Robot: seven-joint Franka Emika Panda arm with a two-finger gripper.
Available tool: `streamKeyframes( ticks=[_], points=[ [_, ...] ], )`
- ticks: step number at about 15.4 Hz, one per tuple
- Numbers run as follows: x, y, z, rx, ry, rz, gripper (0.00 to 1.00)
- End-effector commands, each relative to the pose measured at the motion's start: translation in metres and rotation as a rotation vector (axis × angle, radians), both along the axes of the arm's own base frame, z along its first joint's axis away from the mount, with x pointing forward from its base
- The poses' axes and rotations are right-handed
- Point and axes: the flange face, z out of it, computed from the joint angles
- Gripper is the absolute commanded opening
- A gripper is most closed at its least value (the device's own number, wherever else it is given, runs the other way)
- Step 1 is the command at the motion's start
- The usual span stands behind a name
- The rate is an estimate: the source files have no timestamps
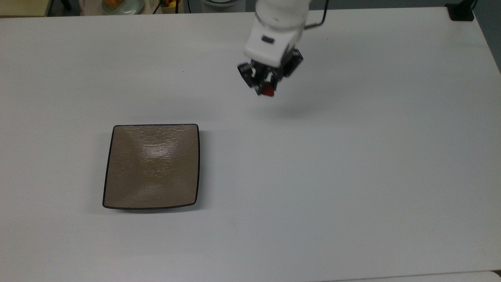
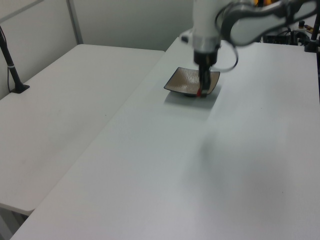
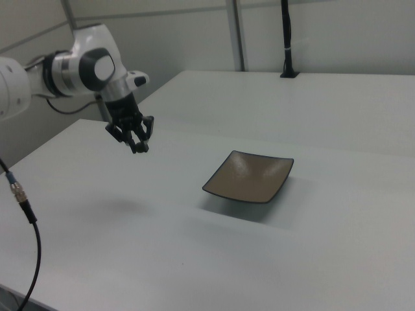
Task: Strawberries on a ceramic plate
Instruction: 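Lift the held strawberry up off the table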
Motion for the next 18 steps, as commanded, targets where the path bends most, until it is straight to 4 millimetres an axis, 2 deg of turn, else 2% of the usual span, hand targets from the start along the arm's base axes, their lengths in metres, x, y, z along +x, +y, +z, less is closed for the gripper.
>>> streamKeyframes(
  ticks=[1, 2, 5, 9, 12, 15, 18],
  points=[
    [-0.026, -0.037, 0.049, 0.059, 0.037, -0.069, 0.04],
    [-0.029, -0.050, 0.060, 0.067, 0.036, -0.090, 0.04],
    [-0.033, -0.073, 0.076, 0.074, 0.023, -0.127, 0.04],
    [-0.028, -0.117, 0.083, 0.100, 0.014, -0.179, 0.04],
    [-0.020, -0.152, 0.077, 0.104, 0.009, -0.162, 0.04],
    [-0.007, -0.198, 0.068, 0.106, -0.036, -0.181, 0.04],
    [0.011, -0.233, 0.045, 0.099, -0.071, -0.193, 0.04]
  ],
)
